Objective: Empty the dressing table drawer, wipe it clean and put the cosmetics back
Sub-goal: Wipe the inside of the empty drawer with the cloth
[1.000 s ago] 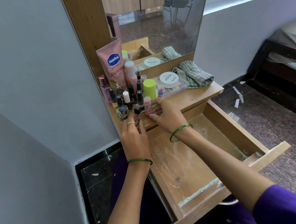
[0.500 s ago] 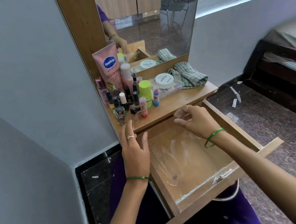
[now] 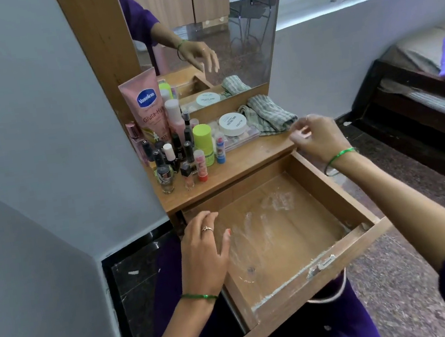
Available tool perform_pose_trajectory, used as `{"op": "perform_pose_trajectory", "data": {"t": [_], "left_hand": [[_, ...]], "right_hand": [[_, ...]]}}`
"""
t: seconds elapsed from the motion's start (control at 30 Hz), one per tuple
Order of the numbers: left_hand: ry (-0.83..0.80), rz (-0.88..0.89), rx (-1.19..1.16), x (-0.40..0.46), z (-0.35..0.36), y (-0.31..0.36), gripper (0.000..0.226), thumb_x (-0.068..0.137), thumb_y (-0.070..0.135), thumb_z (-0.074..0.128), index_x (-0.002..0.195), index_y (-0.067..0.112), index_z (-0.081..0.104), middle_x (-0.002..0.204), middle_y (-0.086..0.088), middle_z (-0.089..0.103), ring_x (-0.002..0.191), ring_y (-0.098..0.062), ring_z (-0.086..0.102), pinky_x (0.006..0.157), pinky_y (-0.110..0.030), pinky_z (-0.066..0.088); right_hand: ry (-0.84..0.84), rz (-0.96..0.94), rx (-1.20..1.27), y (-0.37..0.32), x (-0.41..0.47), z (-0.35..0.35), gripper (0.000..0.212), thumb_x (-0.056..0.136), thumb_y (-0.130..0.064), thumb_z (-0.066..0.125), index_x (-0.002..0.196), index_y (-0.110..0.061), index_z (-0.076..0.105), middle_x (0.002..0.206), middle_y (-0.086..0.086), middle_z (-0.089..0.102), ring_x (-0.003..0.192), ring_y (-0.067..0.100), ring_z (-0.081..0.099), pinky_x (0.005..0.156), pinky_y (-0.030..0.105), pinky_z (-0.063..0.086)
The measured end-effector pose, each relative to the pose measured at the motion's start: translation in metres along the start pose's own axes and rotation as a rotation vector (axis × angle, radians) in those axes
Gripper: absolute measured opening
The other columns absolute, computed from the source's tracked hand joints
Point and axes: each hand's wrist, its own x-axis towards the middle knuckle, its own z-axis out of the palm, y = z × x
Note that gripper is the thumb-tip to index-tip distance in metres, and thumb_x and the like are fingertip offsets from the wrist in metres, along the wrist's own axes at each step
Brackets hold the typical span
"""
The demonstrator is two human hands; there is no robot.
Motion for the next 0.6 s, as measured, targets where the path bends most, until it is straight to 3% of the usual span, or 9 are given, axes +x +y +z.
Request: {"op": "perform_pose_trajectory", "data": {"t": [0.13,0.27,0.37,0.6], "left_hand": [[-0.017,-0.043,0.067,-0.007,0.012,-0.002,0.046,0.093,0.030,0.054,0.134,0.010,0.048,0.140,-0.004,0.043,0.135,-0.017,0.033,0.109,-0.026,0.017],[-0.014,-0.128,0.067,-0.011,0.017,-0.005,0.049,0.093,0.028,0.053,0.136,0.008,0.045,0.147,-0.008,0.036,0.140,-0.022,0.027,0.113,-0.032,0.016],[-0.008,-0.153,0.082,-0.013,0.019,-0.006,0.051,0.092,0.027,0.053,0.138,0.007,0.042,0.149,-0.010,0.033,0.141,-0.024,0.024,0.114,-0.033,0.015],[0.059,-0.128,0.052,-0.016,0.024,-0.003,0.042,0.088,0.013,0.058,0.129,0.004,0.051,0.141,-0.010,0.045,0.133,-0.025,0.040,0.106,-0.047,0.039]], "right_hand": [[0.050,-0.010,-0.107,0.000,0.036,0.000,0.029,0.086,-0.014,0.057,0.114,-0.006,0.061,0.119,0.016,0.056,0.109,0.031,0.053,0.092,0.031,0.040],[-0.111,0.005,-0.246,-0.003,0.065,0.016,0.045,0.086,-0.031,0.059,0.126,-0.010,0.052,0.131,0.014,0.048,0.117,0.034,0.050,0.099,0.044,0.042],[-0.191,0.029,-0.323,-0.007,0.079,0.032,0.049,0.085,-0.035,0.058,0.127,-0.012,0.050,0.130,0.013,0.047,0.116,0.034,0.050,0.098,0.046,0.042],[-0.187,0.041,-0.452,-0.016,0.099,0.055,0.051,0.091,-0.039,0.050,0.129,-0.007,0.043,0.129,0.017,0.047,0.117,0.037,0.049,0.093,0.047,0.042]]}}
